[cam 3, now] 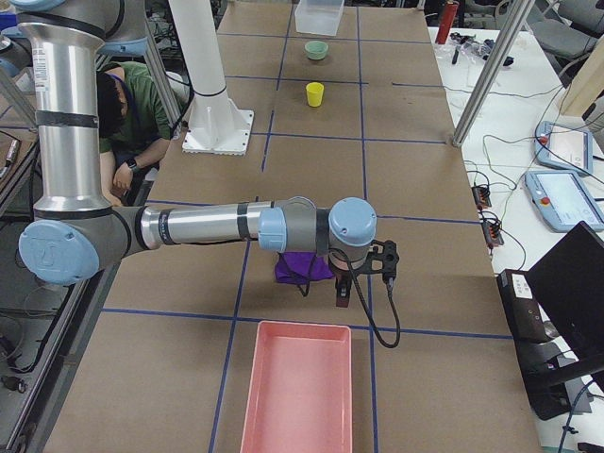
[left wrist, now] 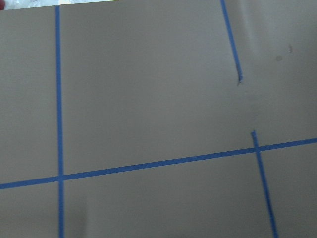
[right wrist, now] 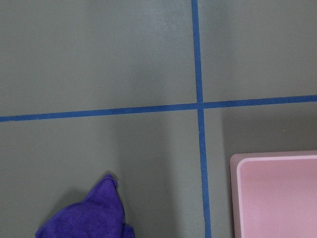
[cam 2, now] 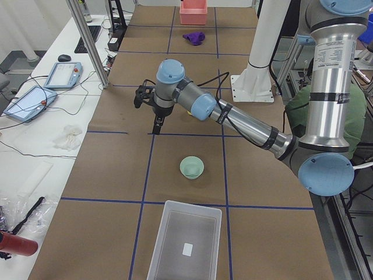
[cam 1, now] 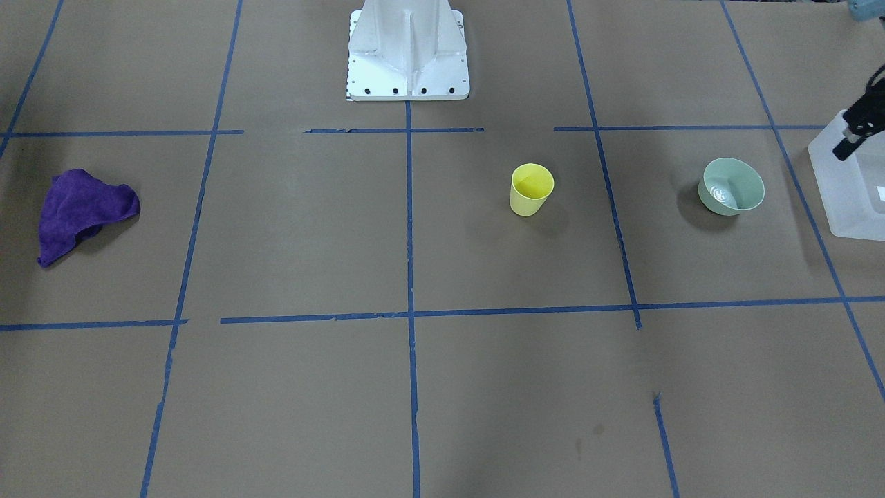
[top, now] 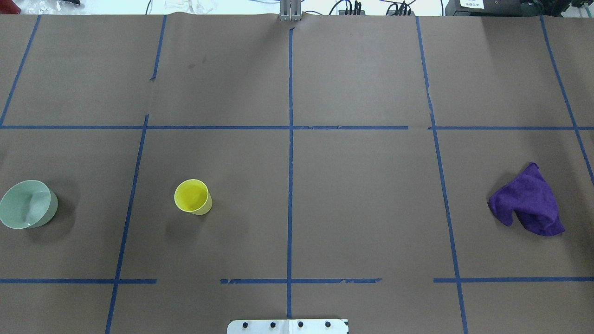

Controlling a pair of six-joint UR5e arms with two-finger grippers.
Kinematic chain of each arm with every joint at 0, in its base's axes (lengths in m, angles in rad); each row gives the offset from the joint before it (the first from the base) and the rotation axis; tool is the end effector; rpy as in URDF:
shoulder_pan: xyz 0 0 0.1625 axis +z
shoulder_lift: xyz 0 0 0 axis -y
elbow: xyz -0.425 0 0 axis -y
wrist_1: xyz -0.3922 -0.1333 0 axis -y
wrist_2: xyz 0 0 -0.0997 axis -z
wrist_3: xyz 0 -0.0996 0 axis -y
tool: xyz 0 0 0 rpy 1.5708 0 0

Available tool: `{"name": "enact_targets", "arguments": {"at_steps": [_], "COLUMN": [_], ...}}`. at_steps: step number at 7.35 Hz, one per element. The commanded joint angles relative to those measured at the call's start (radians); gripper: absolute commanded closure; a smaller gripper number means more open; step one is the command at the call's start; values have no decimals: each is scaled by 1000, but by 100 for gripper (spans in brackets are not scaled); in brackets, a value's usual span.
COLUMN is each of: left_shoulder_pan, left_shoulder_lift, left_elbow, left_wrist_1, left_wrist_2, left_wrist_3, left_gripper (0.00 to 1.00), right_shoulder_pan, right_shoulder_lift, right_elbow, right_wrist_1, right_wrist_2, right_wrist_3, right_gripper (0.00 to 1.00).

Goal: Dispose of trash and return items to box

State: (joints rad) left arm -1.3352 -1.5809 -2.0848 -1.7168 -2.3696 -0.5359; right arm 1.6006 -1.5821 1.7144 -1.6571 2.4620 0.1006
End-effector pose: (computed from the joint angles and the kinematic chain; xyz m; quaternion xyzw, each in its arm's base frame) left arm 0.0484 -0.4667 0.3837 0.1425 0.4542 -0.0037 0.8794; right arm 0.0703 -0.4846 0.5937 0.0055 -0.4314 0.0489 0.9008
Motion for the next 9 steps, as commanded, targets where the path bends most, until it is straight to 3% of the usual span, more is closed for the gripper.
{"name": "enact_targets", "arguments": {"at_steps": [1,3,5,6,7,9], "left_shoulder_pan": [246,503,631,722,758,760], "left_shoulder_lift": [-1,-5,-89,-140,-196,-203], "left_elbow": [-150,-156,-82,-37,44,95], "left_wrist_1": [-39,-165,-165,-165,-162,-161], "left_wrist_2": [100,284,341,448,481,494], "left_wrist_3": [-379,-711,-826,-902,-918,-915], "left_gripper": [0,0,0,0,0,0], "right_shoulder_pan": [-1,-2,-1,-2,-2,-8], "right_shoulder_lift": [5,1,8,10,13,14], "right_elbow": [-9,-42,-70,-68,-67,-62], "right_wrist_1": [0,66,99,100,105,106], "right_wrist_2": [5,6,6,6,6,6], "right_wrist_3": [27,28,28,28,28,30], "right_gripper": [0,0,0,0,0,0]}}
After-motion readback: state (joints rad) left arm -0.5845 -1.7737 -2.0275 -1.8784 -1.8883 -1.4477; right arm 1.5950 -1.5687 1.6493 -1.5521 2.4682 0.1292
